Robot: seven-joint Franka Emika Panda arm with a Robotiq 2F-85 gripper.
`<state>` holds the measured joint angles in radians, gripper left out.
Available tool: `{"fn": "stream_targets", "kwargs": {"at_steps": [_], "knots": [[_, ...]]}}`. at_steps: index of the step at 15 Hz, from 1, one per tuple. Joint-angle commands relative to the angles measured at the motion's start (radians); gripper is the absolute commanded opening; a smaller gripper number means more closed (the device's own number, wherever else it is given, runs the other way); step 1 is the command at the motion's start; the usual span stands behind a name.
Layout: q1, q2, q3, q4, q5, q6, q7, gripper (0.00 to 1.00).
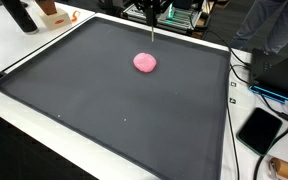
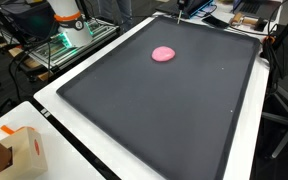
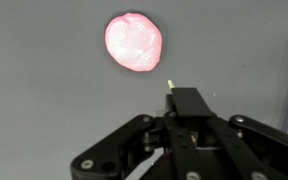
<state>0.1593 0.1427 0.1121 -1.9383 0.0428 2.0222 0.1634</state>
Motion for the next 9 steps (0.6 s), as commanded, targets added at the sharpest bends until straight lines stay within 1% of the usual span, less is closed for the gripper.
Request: {"fn": "stream_targets", "kwargs": {"at_steps": [1,6,7,9], "knots": [[-0.004,0.0,0.004,0.002,-0.001,-0.002,0.001,0.13],[-0.004,-0.002,0.005,0.002,-0.001,-0.002,0.001,0.13],[-0.004,-0.002,0.005,0.002,-0.001,-0.002,0.001,0.03],[0.019,0.018,0.017,0.032,-0.049,-0.039,0.029,0.03]]}}
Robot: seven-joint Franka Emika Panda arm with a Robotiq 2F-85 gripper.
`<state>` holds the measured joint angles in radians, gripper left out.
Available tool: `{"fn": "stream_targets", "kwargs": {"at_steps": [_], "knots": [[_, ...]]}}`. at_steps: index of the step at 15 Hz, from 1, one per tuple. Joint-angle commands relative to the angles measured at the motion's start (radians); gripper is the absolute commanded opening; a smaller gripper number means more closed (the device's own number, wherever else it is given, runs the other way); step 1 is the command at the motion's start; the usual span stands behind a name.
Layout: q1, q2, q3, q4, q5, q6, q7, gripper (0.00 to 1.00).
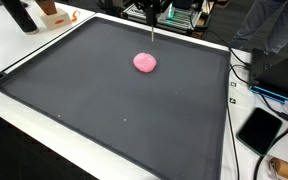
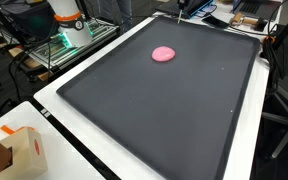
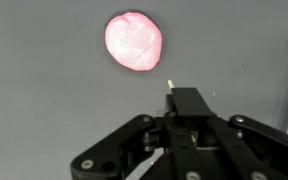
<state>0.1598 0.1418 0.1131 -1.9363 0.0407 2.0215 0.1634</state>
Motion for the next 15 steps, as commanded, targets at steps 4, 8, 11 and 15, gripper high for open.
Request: {"fn": "stream_targets", "kwargs": {"at_steps": [4,8,11,15], "knots": [[0.088,0.08,0.053,0.112,-0.17,-0.142,0.123,0.03],[0.179,0.188,0.08,0.235,-0.307,-0.268,0.227,0.03],[0.249,0.276,0.073,0.324,-0.391,-0.359,0.299,0.03],[0.307,0.364,0.055,0.404,-0.436,-0.391,0.372,0.03]]}}
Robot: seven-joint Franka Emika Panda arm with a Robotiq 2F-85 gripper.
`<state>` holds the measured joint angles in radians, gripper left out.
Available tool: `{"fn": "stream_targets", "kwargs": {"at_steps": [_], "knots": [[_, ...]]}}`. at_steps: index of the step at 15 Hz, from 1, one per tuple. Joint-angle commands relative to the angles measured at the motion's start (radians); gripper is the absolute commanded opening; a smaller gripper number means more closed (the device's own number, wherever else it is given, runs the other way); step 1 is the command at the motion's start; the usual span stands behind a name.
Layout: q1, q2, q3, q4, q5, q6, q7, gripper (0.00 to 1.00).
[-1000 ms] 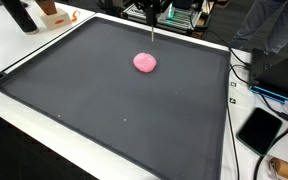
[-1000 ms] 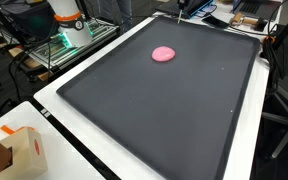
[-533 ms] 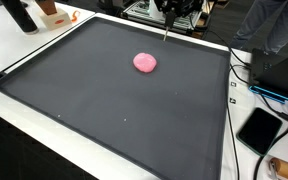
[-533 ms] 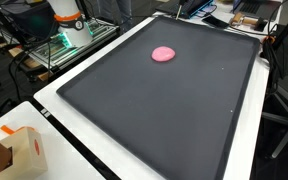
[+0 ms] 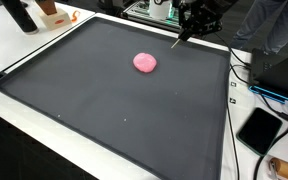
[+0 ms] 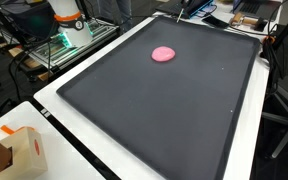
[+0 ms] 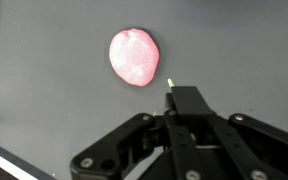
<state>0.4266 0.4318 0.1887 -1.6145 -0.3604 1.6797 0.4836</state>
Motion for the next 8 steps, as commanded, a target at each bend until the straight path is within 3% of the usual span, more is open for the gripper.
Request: {"fn": "stream_targets", "kwargs": {"at_steps": [1,8], "knots": [[0.049,0.089,-0.026,0.094,-0.036,-0.046,0.073,0.03],[0.113,0.182,-0.073,0.172,-0.073,-0.103,0.202,0.03]]}}
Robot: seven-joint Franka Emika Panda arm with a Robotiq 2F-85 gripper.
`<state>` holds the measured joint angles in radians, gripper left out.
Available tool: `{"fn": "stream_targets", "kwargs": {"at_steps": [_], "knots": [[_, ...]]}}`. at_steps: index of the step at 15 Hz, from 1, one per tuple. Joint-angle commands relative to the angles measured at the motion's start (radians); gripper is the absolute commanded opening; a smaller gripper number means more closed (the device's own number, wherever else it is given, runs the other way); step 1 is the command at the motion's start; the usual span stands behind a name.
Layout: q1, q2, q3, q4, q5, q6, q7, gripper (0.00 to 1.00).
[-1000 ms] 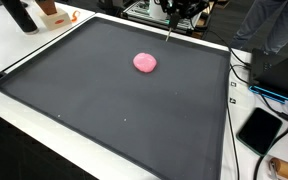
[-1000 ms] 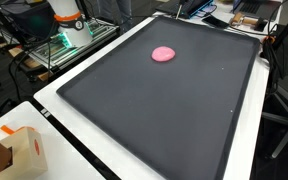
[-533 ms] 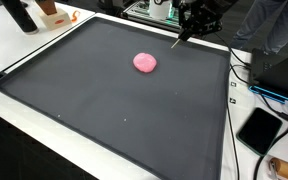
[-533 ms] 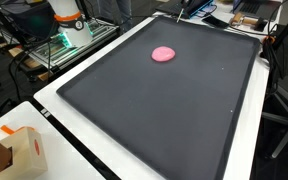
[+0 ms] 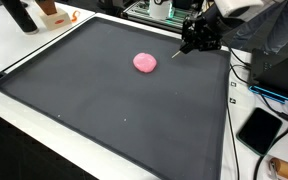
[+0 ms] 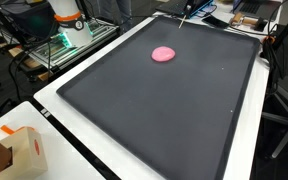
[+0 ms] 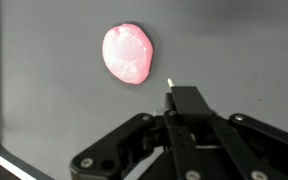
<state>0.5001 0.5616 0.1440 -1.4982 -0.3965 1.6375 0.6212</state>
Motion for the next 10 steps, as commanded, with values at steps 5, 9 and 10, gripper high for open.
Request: {"fn": "stream_targets", "kwargs": {"at_steps": [5,9,10], "knots": [[0.072,0.118,-0.049,0.102,-0.06,-0.138,0.156,0.03],[0.093,0.164,-0.065,0.139,-0.064,-0.175,0.228,0.03],[0.097,0.173,-0.067,0.144,-0.063,-0.183,0.243,0.03]]}}
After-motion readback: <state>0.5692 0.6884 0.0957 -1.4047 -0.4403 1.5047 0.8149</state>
